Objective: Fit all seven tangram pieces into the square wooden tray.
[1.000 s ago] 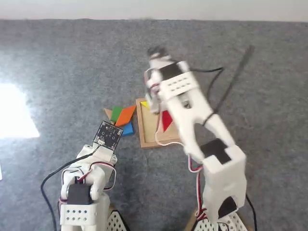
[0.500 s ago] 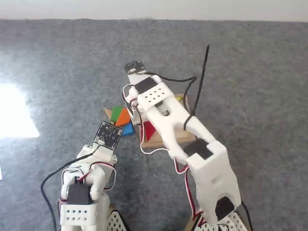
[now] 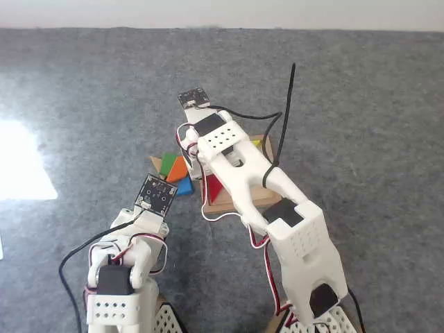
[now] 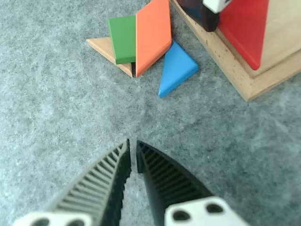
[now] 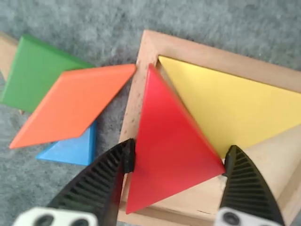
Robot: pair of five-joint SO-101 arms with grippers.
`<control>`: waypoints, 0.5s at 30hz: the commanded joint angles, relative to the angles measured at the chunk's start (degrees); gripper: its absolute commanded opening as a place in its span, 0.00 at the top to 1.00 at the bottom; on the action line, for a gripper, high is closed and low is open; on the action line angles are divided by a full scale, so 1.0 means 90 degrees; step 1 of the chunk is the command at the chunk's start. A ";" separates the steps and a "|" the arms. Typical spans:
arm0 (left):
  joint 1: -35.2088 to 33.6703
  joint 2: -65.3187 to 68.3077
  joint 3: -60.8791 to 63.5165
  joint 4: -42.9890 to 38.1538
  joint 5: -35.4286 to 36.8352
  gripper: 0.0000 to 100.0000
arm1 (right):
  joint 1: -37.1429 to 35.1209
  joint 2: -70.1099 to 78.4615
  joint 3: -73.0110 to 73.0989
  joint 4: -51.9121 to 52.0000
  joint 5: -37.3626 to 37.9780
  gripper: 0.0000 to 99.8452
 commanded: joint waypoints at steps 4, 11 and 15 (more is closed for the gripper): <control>-0.0029 0.0049 -0.0054 0.0039 0.0039 0.98 | -0.0093 -0.0063 -0.0342 0.0161 -0.0049 0.68; -0.0029 0.0049 -0.0054 0.0039 0.0039 0.98 | -0.0151 -0.0063 -0.0342 0.0161 -0.0029 0.48; -0.0029 0.0049 -0.0054 0.0039 0.0039 0.98 | -0.0151 -0.0317 -0.0342 0.0181 -0.0029 0.48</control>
